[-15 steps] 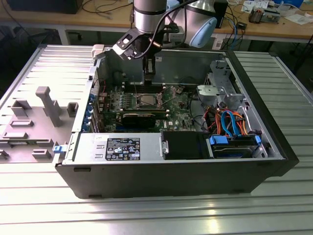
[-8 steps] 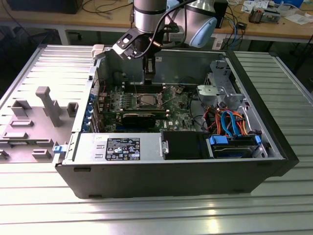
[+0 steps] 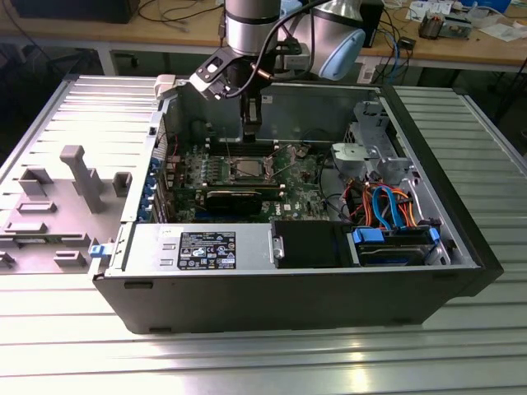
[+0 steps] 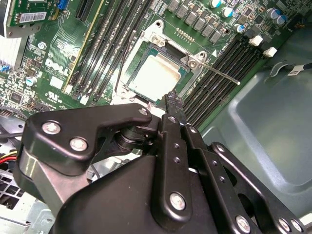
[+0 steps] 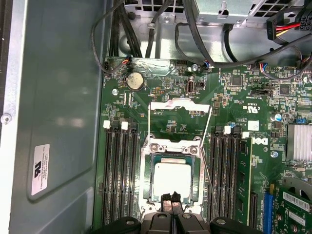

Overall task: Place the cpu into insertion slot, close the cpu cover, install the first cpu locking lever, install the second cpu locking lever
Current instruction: 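Close the cpu cover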

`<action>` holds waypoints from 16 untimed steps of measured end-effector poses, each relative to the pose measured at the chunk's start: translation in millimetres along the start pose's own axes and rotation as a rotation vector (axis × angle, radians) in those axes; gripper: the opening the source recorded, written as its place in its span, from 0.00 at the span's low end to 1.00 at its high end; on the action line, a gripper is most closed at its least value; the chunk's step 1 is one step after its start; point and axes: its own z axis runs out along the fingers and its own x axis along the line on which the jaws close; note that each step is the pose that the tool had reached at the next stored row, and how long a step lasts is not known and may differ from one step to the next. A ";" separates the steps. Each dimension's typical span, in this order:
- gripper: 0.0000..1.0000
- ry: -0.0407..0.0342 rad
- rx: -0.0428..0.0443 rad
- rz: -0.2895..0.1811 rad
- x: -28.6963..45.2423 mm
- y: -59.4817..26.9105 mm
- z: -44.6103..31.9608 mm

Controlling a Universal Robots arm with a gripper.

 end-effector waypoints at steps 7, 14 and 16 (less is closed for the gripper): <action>0.11 0.0000 -0.0001 0.000 0.0 0.0 -5.5; 0.11 0.0008 -0.0008 0.000 0.0 0.1 -14.6; 0.11 0.0036 -0.0009 0.000 0.0 0.0 -14.8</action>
